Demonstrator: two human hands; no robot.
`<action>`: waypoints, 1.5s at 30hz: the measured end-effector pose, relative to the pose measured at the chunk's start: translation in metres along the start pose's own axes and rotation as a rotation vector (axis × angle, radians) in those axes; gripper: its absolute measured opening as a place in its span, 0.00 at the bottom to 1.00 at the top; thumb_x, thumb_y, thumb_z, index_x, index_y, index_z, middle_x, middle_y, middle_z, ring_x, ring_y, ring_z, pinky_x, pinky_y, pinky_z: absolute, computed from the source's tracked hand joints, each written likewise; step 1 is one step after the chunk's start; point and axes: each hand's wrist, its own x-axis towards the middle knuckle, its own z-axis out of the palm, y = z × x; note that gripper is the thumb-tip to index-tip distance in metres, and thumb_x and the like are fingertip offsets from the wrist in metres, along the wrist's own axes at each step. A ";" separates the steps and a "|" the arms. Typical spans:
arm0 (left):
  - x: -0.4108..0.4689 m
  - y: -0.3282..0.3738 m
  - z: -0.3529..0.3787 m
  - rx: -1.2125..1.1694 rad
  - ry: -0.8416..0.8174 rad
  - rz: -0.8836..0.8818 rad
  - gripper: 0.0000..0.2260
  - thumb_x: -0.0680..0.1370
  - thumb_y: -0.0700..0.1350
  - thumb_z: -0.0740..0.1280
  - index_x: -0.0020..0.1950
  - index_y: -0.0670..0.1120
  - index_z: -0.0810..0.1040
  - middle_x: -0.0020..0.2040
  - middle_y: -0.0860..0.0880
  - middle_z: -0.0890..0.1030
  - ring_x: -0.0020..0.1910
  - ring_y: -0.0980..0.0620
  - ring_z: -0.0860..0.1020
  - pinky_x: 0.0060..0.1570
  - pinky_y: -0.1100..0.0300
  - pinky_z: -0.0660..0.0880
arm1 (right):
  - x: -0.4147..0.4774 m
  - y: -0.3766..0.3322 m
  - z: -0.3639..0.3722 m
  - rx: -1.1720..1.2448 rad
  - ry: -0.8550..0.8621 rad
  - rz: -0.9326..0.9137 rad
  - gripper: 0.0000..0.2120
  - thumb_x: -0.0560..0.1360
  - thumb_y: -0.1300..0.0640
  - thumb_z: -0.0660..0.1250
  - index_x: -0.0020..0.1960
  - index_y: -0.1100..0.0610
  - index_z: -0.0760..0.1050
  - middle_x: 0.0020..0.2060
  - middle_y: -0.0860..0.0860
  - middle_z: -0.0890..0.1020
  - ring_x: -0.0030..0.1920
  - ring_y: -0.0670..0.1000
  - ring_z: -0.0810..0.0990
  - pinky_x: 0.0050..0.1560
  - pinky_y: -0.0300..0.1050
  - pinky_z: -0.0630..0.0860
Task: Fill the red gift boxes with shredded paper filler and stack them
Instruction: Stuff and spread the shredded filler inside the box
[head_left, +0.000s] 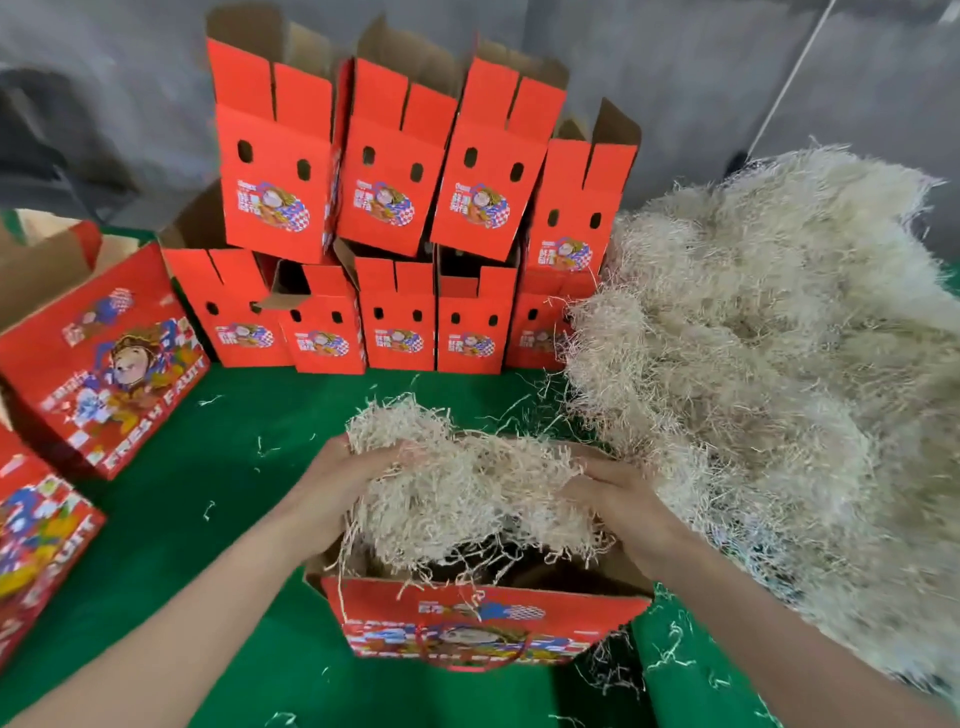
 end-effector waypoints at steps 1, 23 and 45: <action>0.002 -0.004 -0.003 0.015 -0.004 -0.010 0.53 0.62 0.55 0.73 0.76 0.43 0.44 0.75 0.43 0.55 0.73 0.43 0.56 0.70 0.44 0.52 | -0.001 0.000 0.001 0.040 -0.030 0.032 0.11 0.72 0.59 0.68 0.54 0.59 0.74 0.58 0.52 0.74 0.53 0.45 0.74 0.43 0.35 0.68; 0.010 -0.018 -0.009 0.275 -0.188 0.017 0.15 0.67 0.41 0.75 0.43 0.56 0.72 0.31 0.66 0.79 0.36 0.68 0.75 0.36 0.68 0.65 | 0.012 0.016 0.002 -0.113 0.095 0.055 0.11 0.71 0.64 0.68 0.53 0.59 0.76 0.41 0.52 0.79 0.38 0.48 0.76 0.41 0.38 0.71; 0.026 -0.011 0.002 0.563 -0.243 -0.028 0.23 0.68 0.36 0.74 0.56 0.52 0.70 0.49 0.58 0.81 0.44 0.63 0.77 0.41 0.73 0.69 | 0.016 0.024 -0.001 0.080 0.070 0.180 0.11 0.74 0.66 0.63 0.53 0.54 0.75 0.50 0.45 0.78 0.53 0.42 0.73 0.61 0.42 0.62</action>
